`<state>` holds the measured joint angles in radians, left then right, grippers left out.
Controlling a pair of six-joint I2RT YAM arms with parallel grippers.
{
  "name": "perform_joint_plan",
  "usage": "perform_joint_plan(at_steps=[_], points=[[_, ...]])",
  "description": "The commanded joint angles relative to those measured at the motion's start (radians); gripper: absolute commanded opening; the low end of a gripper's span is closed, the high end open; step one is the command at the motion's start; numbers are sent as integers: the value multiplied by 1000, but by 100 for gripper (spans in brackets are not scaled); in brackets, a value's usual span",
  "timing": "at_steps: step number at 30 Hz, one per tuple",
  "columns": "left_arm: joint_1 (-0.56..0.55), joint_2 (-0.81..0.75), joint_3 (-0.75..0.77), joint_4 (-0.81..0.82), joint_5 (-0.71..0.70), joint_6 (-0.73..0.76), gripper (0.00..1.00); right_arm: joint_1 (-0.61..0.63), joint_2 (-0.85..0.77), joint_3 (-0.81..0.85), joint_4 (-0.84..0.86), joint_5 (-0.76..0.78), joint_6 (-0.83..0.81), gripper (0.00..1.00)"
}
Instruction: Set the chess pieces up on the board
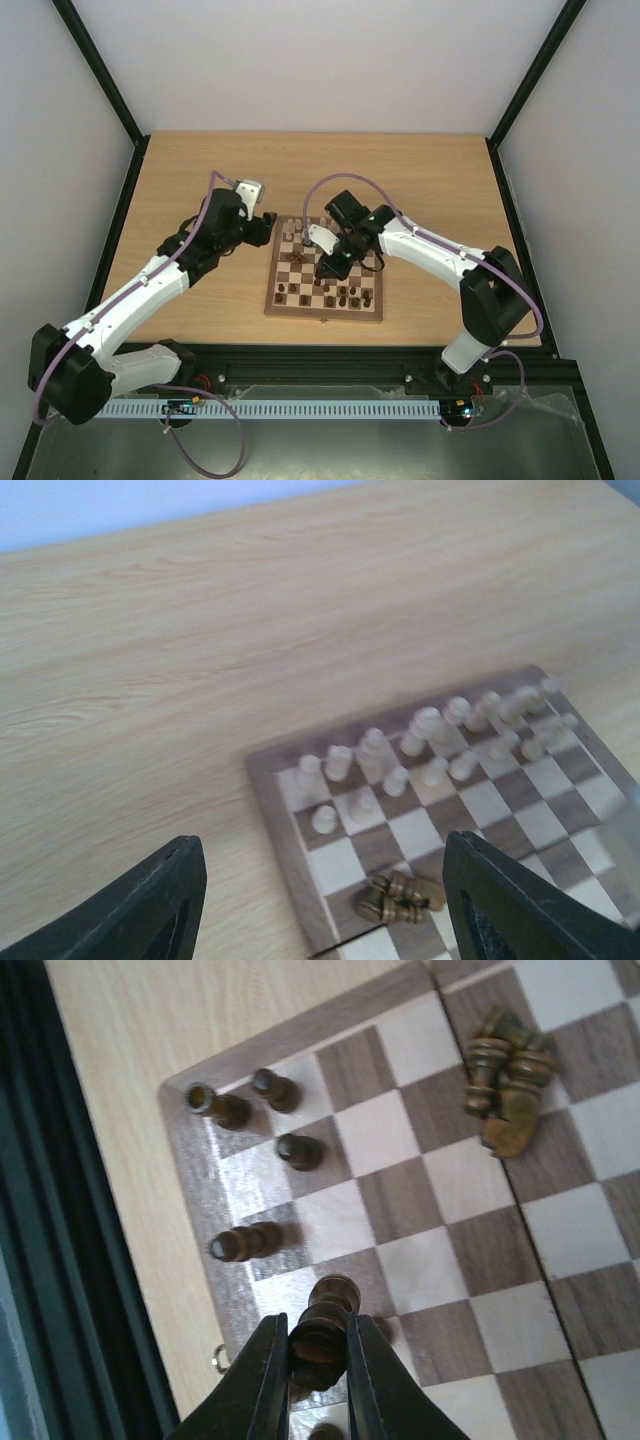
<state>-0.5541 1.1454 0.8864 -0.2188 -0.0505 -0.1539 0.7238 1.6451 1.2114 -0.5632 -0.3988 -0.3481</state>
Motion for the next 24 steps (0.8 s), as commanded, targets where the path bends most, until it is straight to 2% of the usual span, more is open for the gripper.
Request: perform_joint_plan(at_steps=[1, 10, 24], points=[[42, -16, -8, 17, -16, -47, 68, 44, -45, -34, -44, -50, -41, 7], [46, -9, -7, 15, -9, -44, 68, 144, -31, -70, -49, 66, -71, 7], [45, -9, -7, 13, -2, -41, 68, 174, -4, -75, -29, 136, -60, 9]])
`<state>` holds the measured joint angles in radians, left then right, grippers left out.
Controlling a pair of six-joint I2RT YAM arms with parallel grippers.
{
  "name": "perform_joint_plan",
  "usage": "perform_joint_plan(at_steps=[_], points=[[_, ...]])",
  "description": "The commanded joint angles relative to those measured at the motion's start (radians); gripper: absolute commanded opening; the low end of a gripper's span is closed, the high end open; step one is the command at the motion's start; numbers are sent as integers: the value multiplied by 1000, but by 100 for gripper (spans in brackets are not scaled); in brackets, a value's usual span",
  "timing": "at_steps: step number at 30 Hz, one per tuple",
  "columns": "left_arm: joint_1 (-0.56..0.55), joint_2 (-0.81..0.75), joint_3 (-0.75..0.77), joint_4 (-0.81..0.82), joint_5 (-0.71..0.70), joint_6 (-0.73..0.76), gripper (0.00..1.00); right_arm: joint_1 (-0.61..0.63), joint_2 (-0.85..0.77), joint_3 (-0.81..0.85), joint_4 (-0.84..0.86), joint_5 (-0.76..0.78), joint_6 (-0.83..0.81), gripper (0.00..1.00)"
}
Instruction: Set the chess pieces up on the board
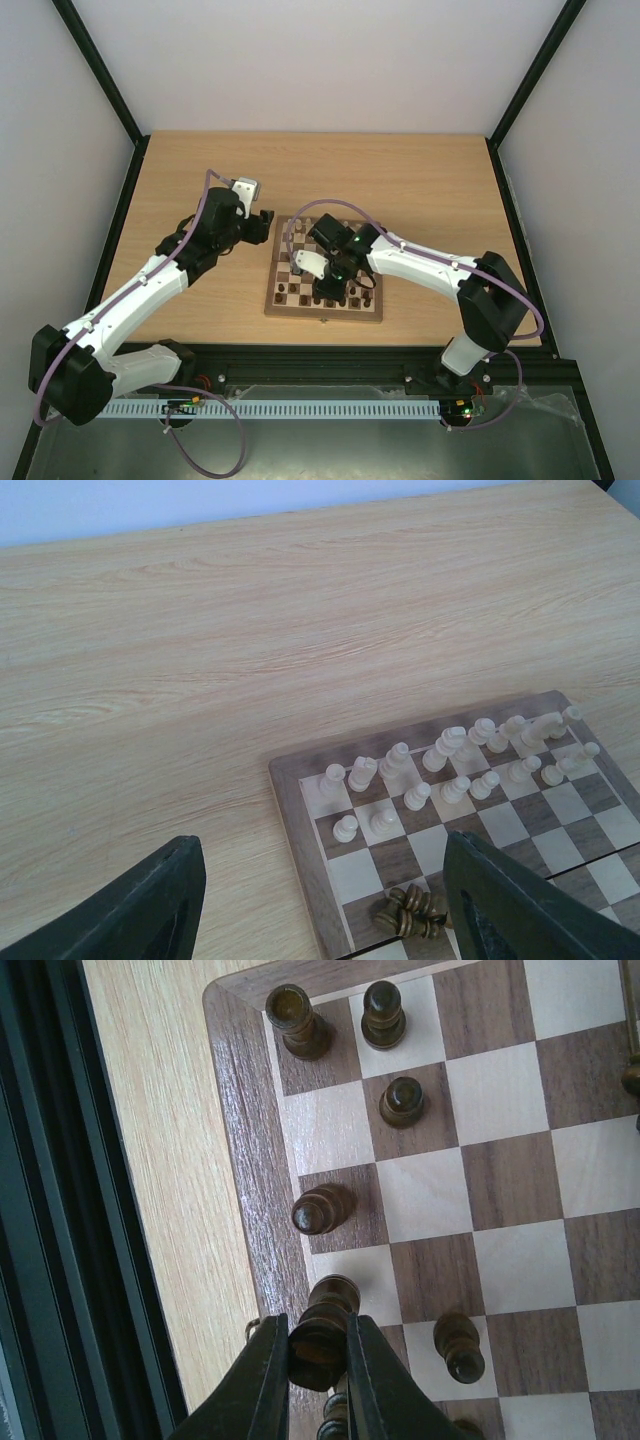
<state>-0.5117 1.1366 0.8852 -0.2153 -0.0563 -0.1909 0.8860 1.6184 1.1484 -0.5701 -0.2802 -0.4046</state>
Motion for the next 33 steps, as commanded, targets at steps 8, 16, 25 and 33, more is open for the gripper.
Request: perform_joint_plan(at_steps=[8, 16, 25, 33], points=[[2, 0, -5, 8, 7, -2, 68, 22, 37, -12, -18, 8, -2, 10], [2, 2, -5, 7, 12, -1, 68, 24, 42, -16, -2, 38, 6, 21], [2, -3, -3, 7, 16, 1, 68, 20, -22, 65, -90, 2, -17, 39], [4, -28, -6, 8, -13, -13, 68, -31, 59, 166, -52, 42, 55, 35]])
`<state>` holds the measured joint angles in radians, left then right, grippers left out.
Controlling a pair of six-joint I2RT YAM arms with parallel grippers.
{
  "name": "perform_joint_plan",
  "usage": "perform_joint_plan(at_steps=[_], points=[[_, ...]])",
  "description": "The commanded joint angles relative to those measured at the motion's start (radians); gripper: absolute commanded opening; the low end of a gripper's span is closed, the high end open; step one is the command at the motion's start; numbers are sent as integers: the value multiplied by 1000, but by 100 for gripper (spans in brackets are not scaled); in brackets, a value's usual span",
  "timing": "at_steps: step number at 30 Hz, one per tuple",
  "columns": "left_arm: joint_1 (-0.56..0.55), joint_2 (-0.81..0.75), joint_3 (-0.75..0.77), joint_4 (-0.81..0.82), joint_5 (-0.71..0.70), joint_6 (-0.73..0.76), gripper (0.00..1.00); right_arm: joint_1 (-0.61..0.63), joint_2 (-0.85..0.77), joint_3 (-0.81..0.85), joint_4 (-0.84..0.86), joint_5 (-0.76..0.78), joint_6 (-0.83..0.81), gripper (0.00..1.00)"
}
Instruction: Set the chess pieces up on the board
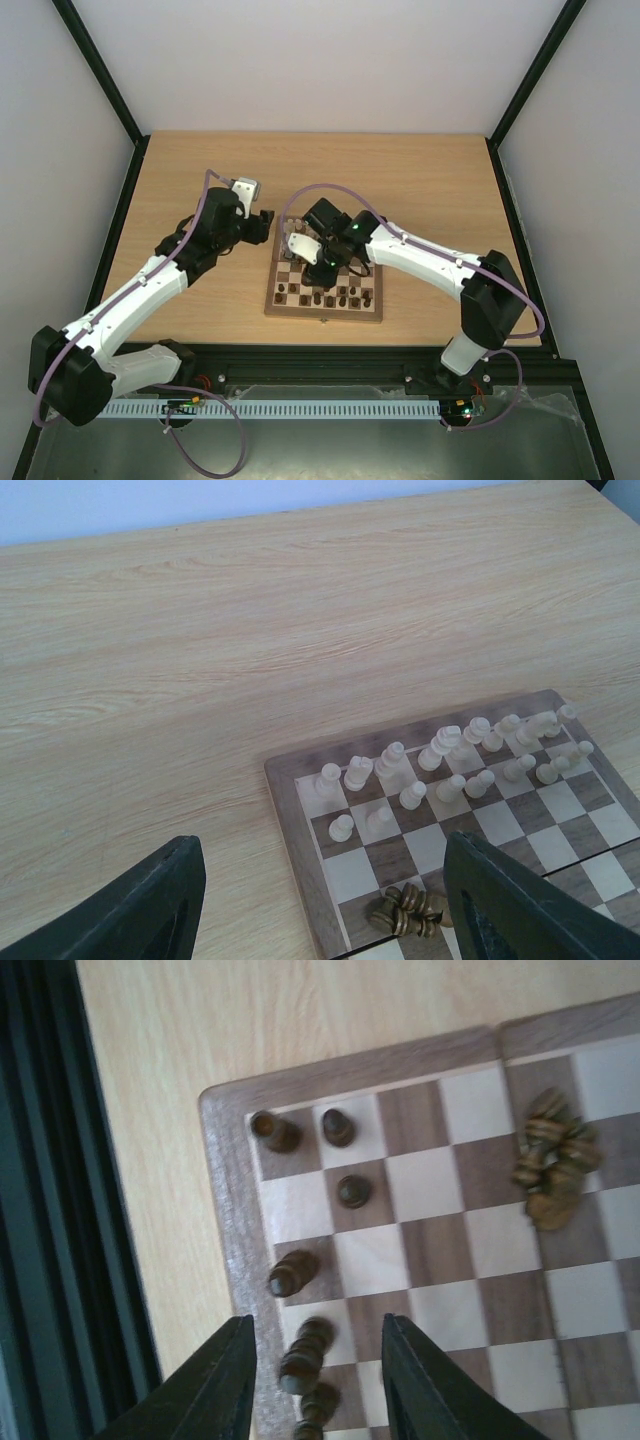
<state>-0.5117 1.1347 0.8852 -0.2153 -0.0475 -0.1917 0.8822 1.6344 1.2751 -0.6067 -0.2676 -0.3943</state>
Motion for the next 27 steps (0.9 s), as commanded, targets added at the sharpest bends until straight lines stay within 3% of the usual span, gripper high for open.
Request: perform_joint_plan(at_steps=[1, 8, 27], points=[[5, -29, -6, 8, -25, -16, 68, -33, 61, 49, -4, 49, 55, 33], [22, -39, -6, 7, -32, -30, 68, -52, 190, 113, 41, 164, 90, 30], [41, -44, -8, 8, -25, -33, 68, -53, 347, 177, 103, 236, 112, 34]])
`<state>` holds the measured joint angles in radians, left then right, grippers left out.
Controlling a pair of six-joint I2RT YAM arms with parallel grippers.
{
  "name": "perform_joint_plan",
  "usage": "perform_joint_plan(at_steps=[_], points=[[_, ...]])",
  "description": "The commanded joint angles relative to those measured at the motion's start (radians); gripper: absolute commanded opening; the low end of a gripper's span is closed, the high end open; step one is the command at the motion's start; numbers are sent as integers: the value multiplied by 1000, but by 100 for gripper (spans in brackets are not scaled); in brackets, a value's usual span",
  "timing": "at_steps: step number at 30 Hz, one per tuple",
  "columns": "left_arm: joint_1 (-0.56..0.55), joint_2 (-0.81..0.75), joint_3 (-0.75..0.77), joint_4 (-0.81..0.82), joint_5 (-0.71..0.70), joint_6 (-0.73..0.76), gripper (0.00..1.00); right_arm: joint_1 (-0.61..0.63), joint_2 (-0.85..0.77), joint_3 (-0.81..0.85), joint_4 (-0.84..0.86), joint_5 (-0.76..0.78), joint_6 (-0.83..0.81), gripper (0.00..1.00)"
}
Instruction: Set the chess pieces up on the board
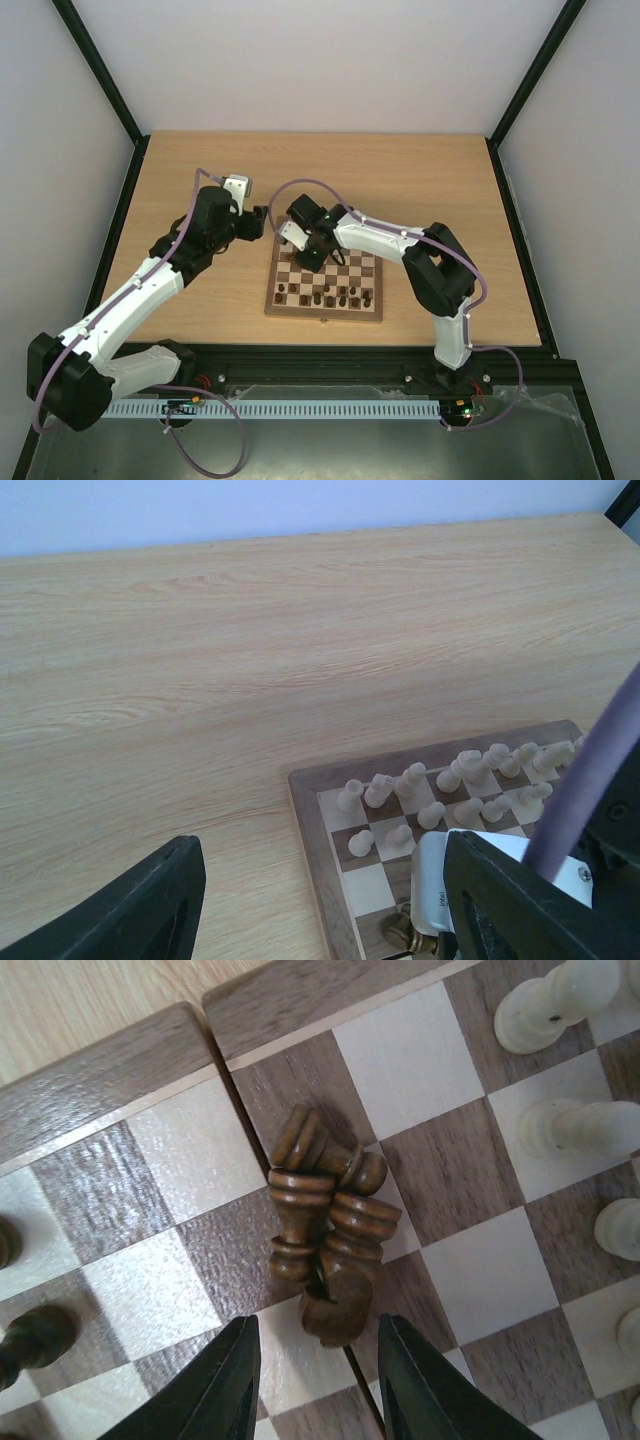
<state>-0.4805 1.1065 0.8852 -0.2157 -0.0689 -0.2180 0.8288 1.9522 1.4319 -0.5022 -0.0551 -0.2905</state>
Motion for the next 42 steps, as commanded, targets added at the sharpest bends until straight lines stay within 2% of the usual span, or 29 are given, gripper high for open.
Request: perform_joint_plan(at_steps=[1, 4, 10, 14, 19, 27, 32, 37, 42], points=[[10, -16, -8, 9, -3, -6, 68, 0, 33, 19, 3, 23, 8, 34], [11, -12, -8, 11, 0, -4, 68, 1, 45, 17, 13, 22, 5, 34], [12, -10, -10, 11, -2, -3, 68, -1, 39, 5, 2, 9, 2, 17], [13, -1, -12, 16, 0, -10, 68, -3, -29, -31, -15, 9, 1, 12], [15, 11, -24, 35, 58, -58, 69, -8, -149, -104, -20, -13, -17, 11], [23, 15, -51, 58, 274, -193, 67, -16, -292, -184, 6, -73, -39, 11], [33, 12, -150, 171, 494, -338, 67, -17, -392, -246, 35, -98, -65, 11], [36, 98, -256, 382, 830, -471, 68, -19, -487, -300, 49, -143, -86, 12], [33, 152, -281, 476, 945, -508, 67, -17, -518, -330, 49, -176, -94, 13]])
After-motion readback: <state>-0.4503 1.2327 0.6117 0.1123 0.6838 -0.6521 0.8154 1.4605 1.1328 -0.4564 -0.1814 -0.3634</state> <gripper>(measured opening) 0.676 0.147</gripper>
